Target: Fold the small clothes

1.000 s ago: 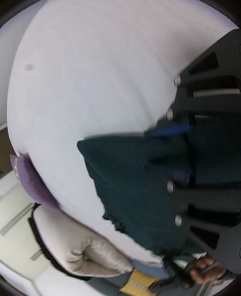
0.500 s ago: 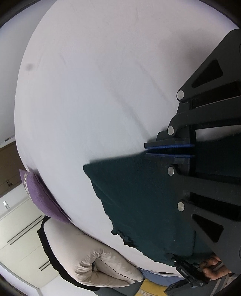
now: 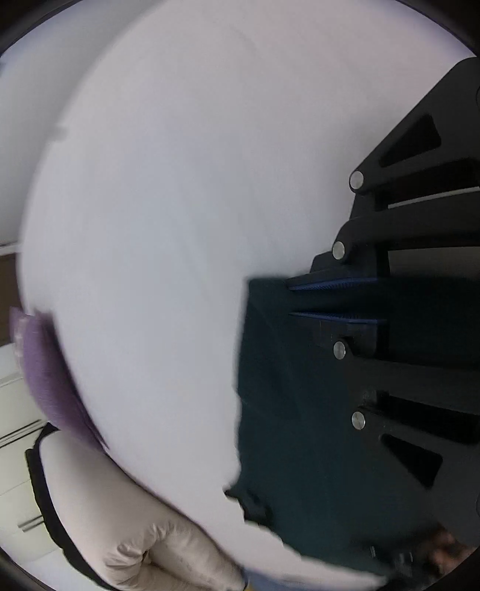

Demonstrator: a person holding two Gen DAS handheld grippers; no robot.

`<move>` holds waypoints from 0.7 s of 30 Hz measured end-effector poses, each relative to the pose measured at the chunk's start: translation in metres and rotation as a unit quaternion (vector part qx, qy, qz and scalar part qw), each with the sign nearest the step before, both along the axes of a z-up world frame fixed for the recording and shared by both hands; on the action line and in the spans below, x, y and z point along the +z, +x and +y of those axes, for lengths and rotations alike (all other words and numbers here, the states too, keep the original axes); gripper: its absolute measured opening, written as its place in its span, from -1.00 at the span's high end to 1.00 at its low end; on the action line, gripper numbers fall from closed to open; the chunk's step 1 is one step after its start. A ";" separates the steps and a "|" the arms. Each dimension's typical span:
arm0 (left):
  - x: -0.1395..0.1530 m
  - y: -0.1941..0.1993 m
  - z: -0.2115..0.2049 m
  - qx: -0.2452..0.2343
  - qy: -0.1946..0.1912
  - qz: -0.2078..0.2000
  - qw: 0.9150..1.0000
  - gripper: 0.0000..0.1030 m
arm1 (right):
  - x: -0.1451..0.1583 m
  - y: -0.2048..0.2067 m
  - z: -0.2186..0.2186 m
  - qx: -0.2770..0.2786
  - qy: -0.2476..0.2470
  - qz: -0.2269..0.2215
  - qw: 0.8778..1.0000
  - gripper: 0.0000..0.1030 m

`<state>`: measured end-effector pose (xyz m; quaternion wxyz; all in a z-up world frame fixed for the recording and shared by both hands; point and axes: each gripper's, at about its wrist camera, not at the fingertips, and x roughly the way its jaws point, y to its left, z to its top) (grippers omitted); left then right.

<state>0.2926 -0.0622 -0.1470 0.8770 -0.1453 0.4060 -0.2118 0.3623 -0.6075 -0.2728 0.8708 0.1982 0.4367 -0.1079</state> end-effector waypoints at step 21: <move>0.062 -0.046 0.077 0.085 0.000 -0.033 0.996 -0.71 | 0.051 -0.099 0.036 -0.011 0.010 -0.078 0.997 0.70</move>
